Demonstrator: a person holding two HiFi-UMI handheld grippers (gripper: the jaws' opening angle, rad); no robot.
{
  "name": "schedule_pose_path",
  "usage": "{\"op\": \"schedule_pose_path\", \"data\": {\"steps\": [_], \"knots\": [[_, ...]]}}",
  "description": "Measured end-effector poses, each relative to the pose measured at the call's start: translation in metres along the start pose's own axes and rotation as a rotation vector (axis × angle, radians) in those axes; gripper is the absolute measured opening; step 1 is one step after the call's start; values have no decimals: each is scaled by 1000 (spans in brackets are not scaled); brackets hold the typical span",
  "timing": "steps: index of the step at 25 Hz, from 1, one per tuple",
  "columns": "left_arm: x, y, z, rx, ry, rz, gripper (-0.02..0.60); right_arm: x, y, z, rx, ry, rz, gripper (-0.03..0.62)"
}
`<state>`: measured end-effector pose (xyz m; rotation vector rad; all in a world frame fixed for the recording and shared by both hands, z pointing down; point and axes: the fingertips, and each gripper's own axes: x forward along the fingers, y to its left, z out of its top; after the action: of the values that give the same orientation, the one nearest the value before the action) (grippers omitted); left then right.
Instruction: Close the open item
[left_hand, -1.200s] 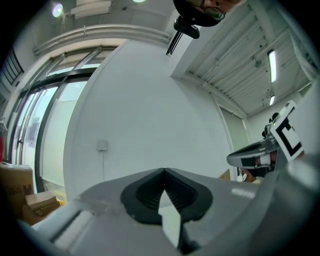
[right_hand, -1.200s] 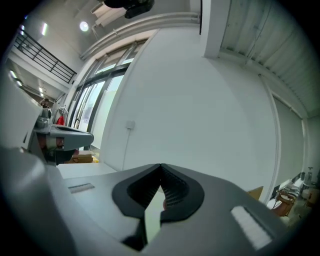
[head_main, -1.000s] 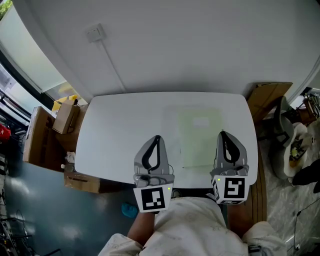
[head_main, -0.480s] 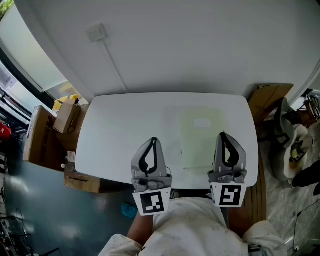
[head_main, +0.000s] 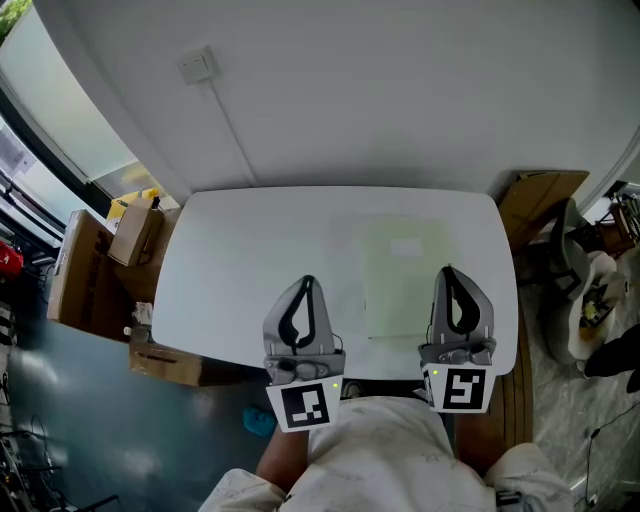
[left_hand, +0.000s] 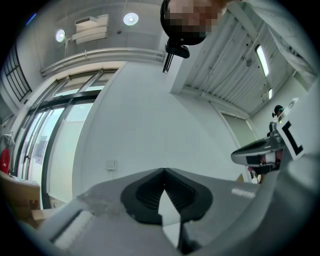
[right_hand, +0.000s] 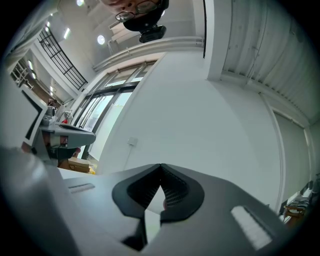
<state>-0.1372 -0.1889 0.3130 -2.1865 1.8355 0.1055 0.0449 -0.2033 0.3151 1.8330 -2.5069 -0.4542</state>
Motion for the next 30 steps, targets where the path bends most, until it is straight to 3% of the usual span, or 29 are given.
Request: {"op": "schedule_pose_path", "data": {"steps": [30], "knots": [[2,4,-10,-22,24,3,2,4,5,-4,-63,46,11,2]]}}
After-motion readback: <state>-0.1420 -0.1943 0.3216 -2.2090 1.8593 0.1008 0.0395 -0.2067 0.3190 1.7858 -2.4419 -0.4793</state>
